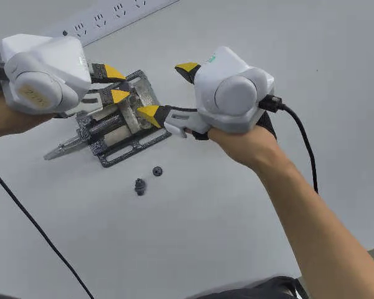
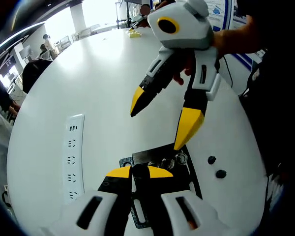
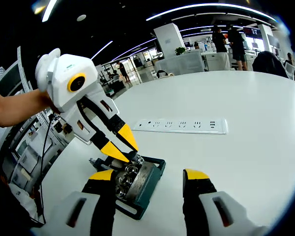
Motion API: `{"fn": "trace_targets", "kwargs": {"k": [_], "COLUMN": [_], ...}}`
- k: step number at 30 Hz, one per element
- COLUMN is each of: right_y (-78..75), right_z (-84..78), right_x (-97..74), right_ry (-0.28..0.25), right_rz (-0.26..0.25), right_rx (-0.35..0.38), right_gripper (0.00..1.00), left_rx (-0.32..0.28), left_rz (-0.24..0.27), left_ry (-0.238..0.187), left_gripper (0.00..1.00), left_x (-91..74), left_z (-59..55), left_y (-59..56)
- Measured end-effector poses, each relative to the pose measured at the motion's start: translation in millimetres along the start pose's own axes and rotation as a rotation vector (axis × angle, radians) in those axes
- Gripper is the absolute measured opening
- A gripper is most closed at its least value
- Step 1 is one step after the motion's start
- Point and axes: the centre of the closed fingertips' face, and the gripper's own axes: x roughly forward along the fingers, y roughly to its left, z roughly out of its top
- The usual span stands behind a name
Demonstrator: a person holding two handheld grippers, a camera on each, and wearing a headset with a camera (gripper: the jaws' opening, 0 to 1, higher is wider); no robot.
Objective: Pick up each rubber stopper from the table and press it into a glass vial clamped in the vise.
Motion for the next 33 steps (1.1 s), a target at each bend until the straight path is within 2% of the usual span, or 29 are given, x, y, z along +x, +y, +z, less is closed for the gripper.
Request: {"fn": "trace_targets", "kwargs": {"k": [6,14,21,25,33], "right_y": [-5.2,-8.8,-14.1,-15.3,-14.0], "right_z": [2.9,8.2,10.6,13.6,12.5], "right_x": [12.3,29.3,30.3,32.7,35.0], "right_ry": [0.026,0.046,0.059,0.059,0.092], "right_rz": [-0.021,-0.023,-0.012,-0.011,0.015], "right_rx": [0.014,0.017,0.048,0.058,0.085], "right_gripper": [0.54,0.53,0.54,0.54,0.54], "left_rx": [0.008,0.017,0.022,0.026,0.025], "left_rz": [-0.001,-0.002,-0.003,-0.003,-0.003], "left_ry": [0.0,-0.003,-0.004,-0.004,-0.006], "left_gripper": [0.06,0.06,0.06,0.06,0.06], "left_x": [-0.6,-1.4,-1.3,-0.9,-1.4], "left_z": [2.3,4.7,3.1,5.9,10.6], "left_y": [-1.5,-2.9,-2.3,-3.3,-4.3]}}
